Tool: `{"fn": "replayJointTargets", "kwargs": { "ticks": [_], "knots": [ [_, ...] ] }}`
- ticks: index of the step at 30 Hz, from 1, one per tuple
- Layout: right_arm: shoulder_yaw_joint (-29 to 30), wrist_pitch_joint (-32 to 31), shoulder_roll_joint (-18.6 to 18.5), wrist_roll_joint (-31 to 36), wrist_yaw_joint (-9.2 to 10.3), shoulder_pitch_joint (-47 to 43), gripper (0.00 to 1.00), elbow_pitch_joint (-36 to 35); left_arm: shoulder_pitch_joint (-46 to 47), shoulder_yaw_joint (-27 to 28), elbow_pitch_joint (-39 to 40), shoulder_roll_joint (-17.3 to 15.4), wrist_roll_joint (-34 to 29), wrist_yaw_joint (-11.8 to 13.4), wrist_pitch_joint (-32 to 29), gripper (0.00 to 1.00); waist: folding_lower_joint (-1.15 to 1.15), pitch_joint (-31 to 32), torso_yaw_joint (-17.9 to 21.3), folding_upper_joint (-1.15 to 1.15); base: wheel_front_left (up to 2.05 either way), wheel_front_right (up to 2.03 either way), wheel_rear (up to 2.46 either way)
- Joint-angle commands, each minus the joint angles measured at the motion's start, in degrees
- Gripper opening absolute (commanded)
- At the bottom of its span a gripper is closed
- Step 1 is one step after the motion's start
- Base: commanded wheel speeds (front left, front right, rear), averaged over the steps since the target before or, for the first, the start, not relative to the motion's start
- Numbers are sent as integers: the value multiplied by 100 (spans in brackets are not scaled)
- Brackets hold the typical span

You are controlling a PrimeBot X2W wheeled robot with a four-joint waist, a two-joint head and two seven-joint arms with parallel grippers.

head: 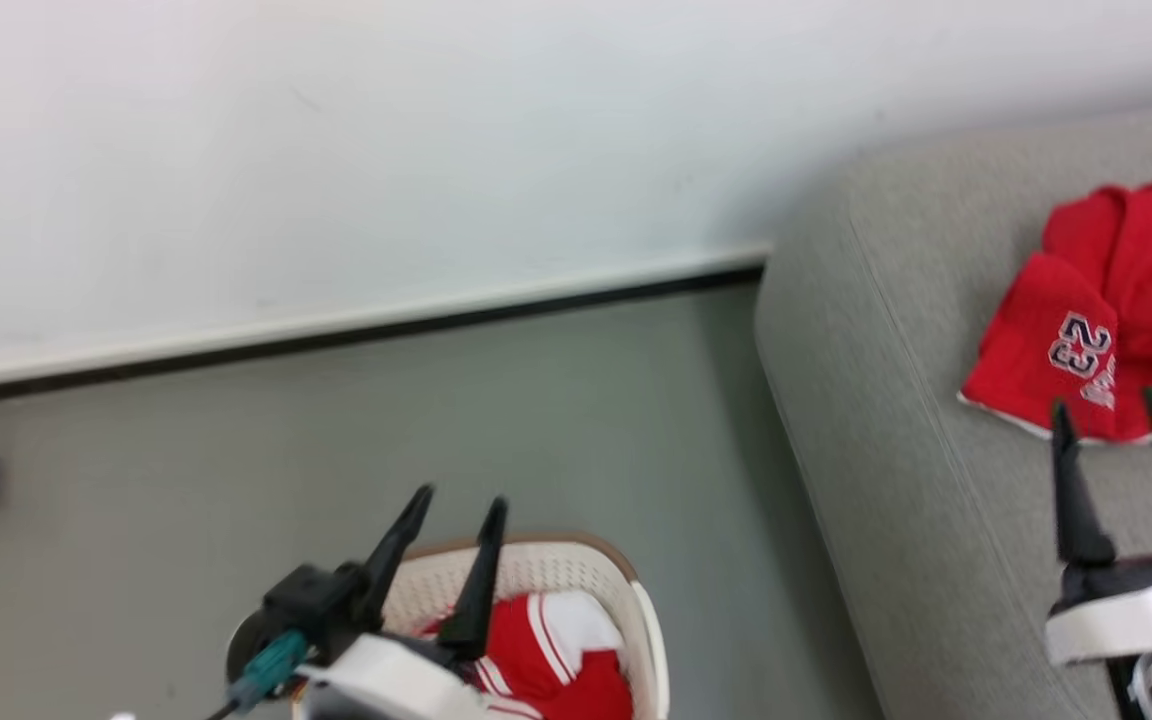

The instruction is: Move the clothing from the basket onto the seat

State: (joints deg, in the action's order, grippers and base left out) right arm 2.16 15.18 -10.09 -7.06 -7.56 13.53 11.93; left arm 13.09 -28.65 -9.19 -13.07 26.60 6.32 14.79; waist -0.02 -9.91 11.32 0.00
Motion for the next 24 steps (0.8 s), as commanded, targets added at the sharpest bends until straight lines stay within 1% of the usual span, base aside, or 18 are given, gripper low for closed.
{"fn": "replayJointTargets", "kwargs": {
  "ticks": [1,4,10,17,24],
  "knots": [
    [11,-5,22,-4,15,-144,100,-40,-128,49,-22,-11,54,27,35,100,2,384,-337,0,0,0,0],
    [-101,-5,189,-43,15,-457,100,-161,-421,299,12,-39,-17,132,39,100,2,576,-539,0,0,0,0],
    [-234,-5,423,45,15,-1083,100,-145,-1025,818,57,-50,-301,165,34,100,2,935,-917,0,0,0,0],
    [-185,-5,633,99,15,-1466,100,-78,-1427,1359,-9,80,-645,15,35,100,2,1056,-1161,0,0,0,0],
    [-262,-5,717,-36,15,-1656,100,79,-1664,1816,-41,344,-906,-186,36,100,2,1122,-1170,0,0,0,0]
  ]
}}
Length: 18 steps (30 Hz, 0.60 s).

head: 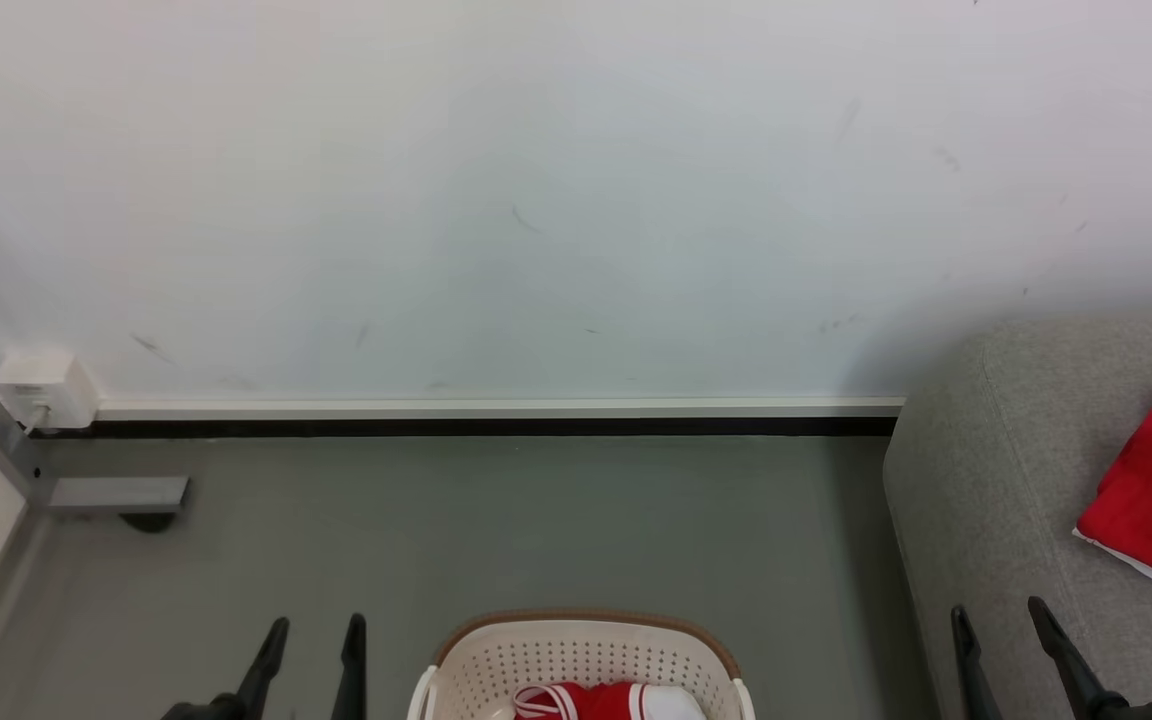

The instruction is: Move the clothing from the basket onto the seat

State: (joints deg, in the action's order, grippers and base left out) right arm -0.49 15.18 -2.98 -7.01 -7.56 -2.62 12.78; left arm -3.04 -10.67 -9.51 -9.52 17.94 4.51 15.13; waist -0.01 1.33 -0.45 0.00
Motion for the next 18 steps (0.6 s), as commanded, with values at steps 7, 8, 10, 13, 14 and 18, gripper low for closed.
{"fn": "replayJointTargets", "kwargs": {
  "ticks": [7,8,10,13,14,18],
  "knots": [
    [-97,-5,7,-221,15,-49,100,66,-123,300,-51,199,-238,-232,2,100,1,7,80,0,0,0,0],
    [-97,-5,7,-218,15,-38,100,72,-119,330,-58,224,-264,-262,1,100,1,8,91,0,0,0,0],
    [-99,-5,8,-193,15,-15,100,85,-103,391,-68,267,-321,-320,2,100,1,8,111,0,0,0,0],
    [-100,-5,8,-161,15,22,100,83,-86,472,-86,318,-383,-396,2,100,1,3,144,0,0,0,0],
    [-98,-5,8,-152,15,36,100,71,-76,492,-88,345,-407,-420,2,100,1,-2,156,0,0,0,0],
    [-139,-5,8,-157,15,107,100,29,-26,556,-89,412,-476,-553,3,100,1,-67,230,0,0,0,0]
  ]
}}
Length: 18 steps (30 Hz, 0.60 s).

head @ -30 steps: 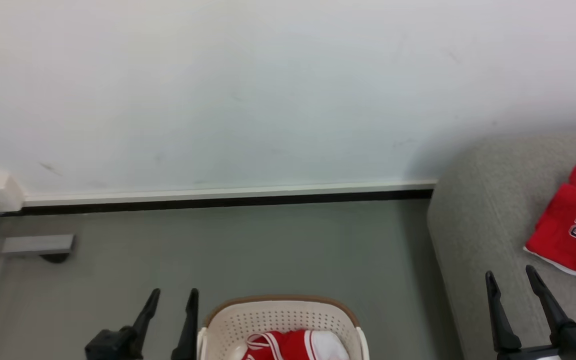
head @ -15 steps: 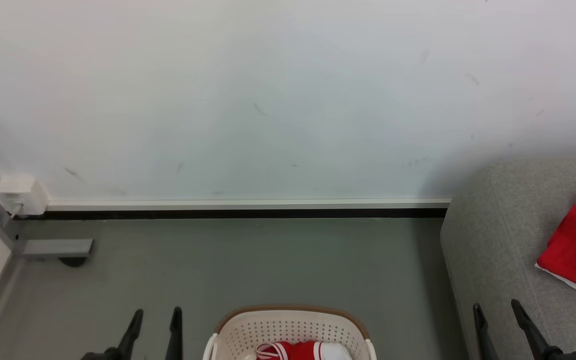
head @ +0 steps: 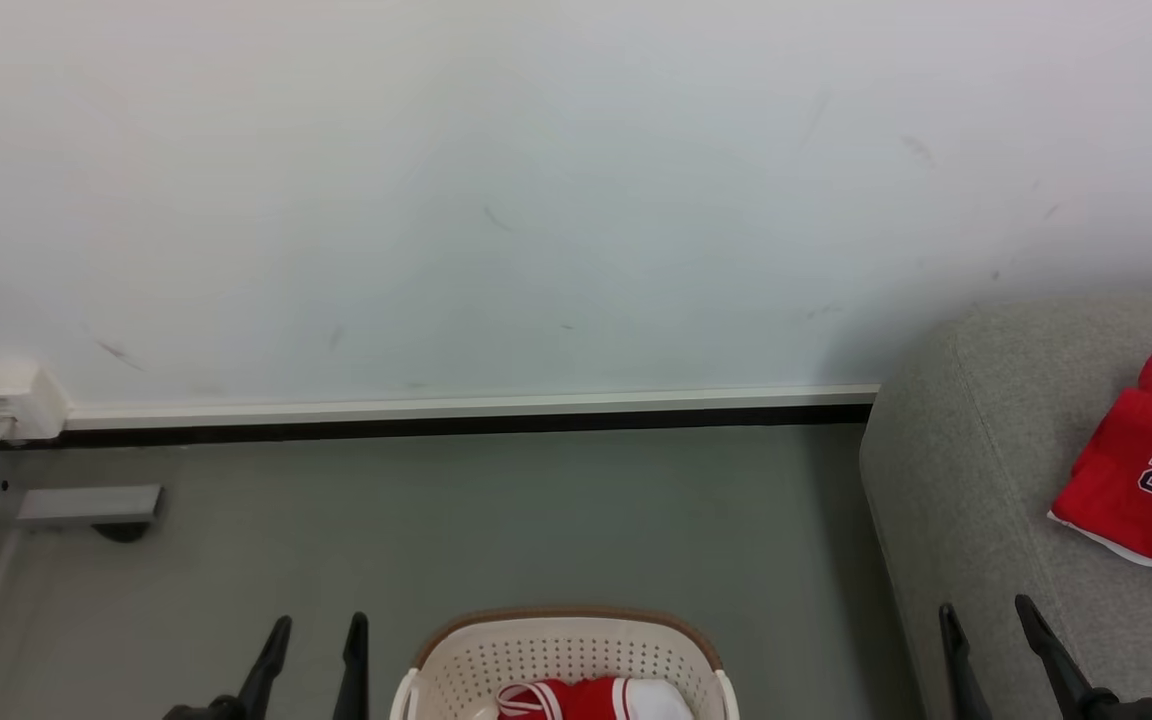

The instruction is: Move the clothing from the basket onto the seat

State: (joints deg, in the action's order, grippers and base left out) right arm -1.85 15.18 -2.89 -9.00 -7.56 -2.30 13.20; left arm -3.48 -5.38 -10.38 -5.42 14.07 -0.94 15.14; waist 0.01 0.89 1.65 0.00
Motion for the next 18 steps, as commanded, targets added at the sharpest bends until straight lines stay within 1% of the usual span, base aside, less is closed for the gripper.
{"fn": "replayJointTargets", "kwargs": {
  "ticks": [1,4,6,12,18],
  "knots": [
    [-12,-5,-1,35,15,97,100,-29,41,23,-1,17,-110,-43,1,100,-1,-55,45,0,0,0,0],
    [-14,-5,-2,22,15,145,100,-89,124,-33,-32,50,-179,-124,1,100,-1,-180,138,0,0,0,0],
    [-7,-5,-2,6,15,262,100,-160,244,-112,-65,67,-211,-179,2,100,-1,-379,213,0,0,0,0],
    [83,-5,-1,-50,15,636,100,-360,906,-545,-412,95,-398,-373,-53,100,-1,-1178,404,0,0,0,0],
    [76,-5,-1,-119,15,1060,100,-492,1734,-954,-850,37,-619,-492,-405,100,-1,-2008,603,0,0,0,0]
  ]
}}
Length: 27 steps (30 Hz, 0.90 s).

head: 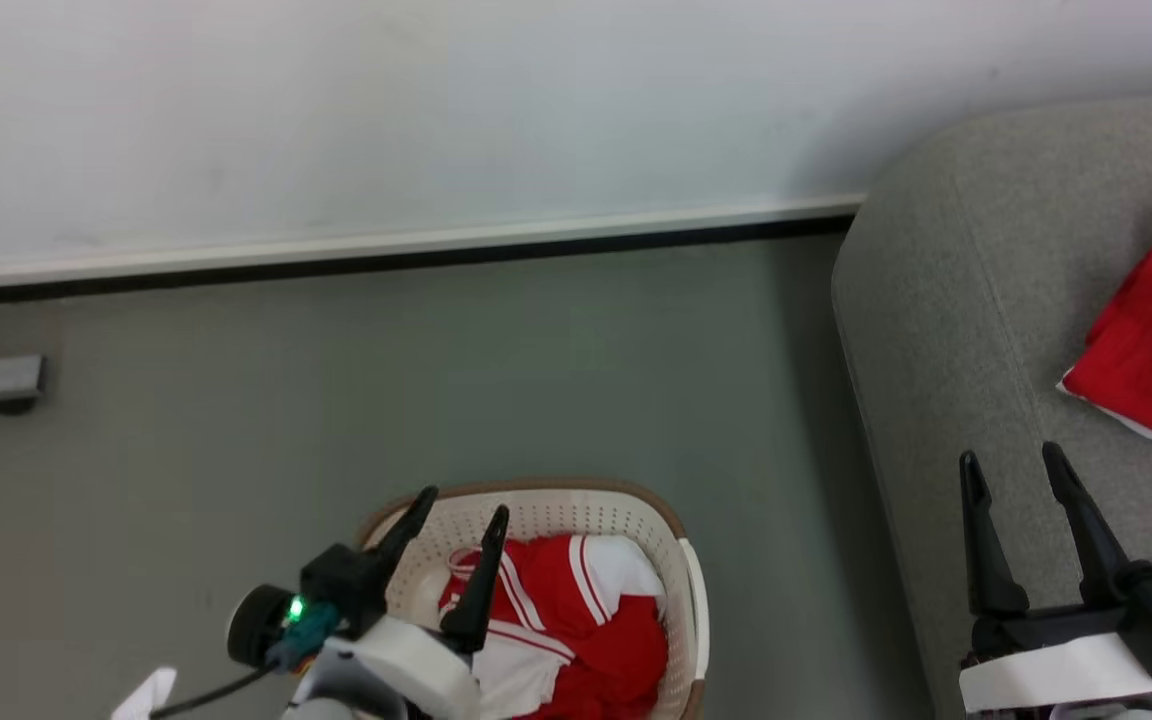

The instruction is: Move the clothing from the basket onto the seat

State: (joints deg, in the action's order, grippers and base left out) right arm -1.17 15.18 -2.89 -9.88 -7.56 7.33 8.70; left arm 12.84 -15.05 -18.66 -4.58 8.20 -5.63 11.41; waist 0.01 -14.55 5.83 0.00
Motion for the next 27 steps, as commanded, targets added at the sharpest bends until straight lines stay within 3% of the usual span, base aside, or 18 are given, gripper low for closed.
{"fn": "replayJointTargets", "kwargs": {
  "ticks": [1,16,27],
  "knots": [
    [7,-5,0,-39,15,164,100,-65,239,-47,-91,-67,-83,-28,-89,100,-1,-591,215,0,0,0,0],
    [94,-5,1,-218,15,1042,100,-415,2081,-806,-1694,-142,-713,-107,-1372,100,-1,-2258,466,0,0,0,0],
    [65,-5,0,-224,15,1422,100,-556,3074,-790,-3083,-25,-591,8,-1480,100,-1,-3008,589,0,0,0,0]
  ]
}}
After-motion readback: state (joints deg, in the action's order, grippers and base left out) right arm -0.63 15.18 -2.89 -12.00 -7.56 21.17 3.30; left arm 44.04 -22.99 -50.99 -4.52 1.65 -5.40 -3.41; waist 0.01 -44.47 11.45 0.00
